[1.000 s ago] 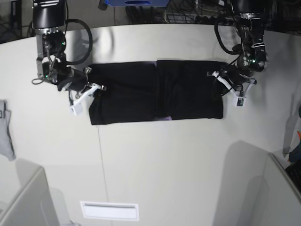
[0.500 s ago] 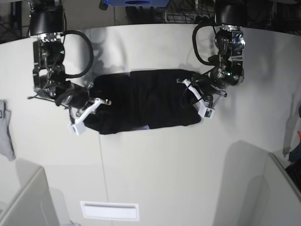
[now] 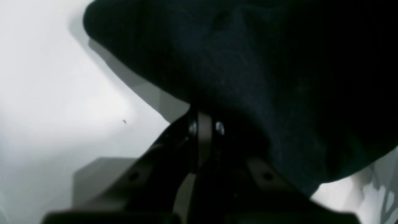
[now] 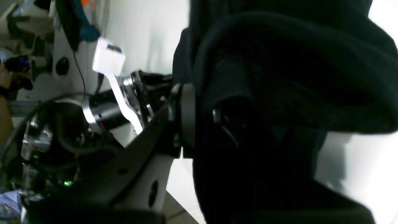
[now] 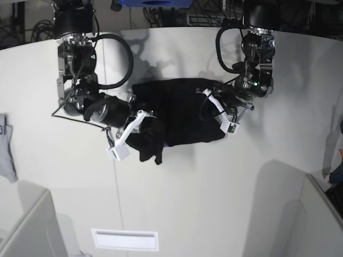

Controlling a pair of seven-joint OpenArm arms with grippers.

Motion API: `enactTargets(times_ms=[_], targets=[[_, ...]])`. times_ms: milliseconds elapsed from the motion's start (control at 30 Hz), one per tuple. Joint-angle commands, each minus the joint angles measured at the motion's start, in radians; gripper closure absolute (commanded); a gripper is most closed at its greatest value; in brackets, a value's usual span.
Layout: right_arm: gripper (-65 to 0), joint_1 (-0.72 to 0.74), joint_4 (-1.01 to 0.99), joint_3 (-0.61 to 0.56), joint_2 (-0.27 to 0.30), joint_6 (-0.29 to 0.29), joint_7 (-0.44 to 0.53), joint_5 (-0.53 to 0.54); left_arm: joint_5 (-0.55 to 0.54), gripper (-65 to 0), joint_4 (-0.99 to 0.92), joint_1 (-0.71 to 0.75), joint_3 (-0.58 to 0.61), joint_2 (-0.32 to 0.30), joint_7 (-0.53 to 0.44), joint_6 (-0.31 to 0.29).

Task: Fold the T-shirt properly
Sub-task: 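Grasp both ends of the folded shirt and push them together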

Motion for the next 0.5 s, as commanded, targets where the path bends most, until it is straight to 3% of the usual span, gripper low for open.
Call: enactTargets(times_ms=[0, 200, 467], targets=[[0.0, 0.016, 0.016, -0.007, -0.015, 0.007, 0.015, 0.027, 0.020, 0.0, 0.002, 0.007, 0.004, -0.003, 0.046, 0.003], [0.0, 0.045, -0.062, -0.135, -0.047, 0.007, 0.053, -0.082, 0.020, 0.0, 0.002, 0.007, -0.004, -0.003, 0.046, 0.003], [0.0, 0.067, -0.115, -0.194, -0.078, 0.007, 0.088, -0.093, 0.012, 0.0, 0.002, 0.008, -0.006, -0.038, 0.048, 0.003]])
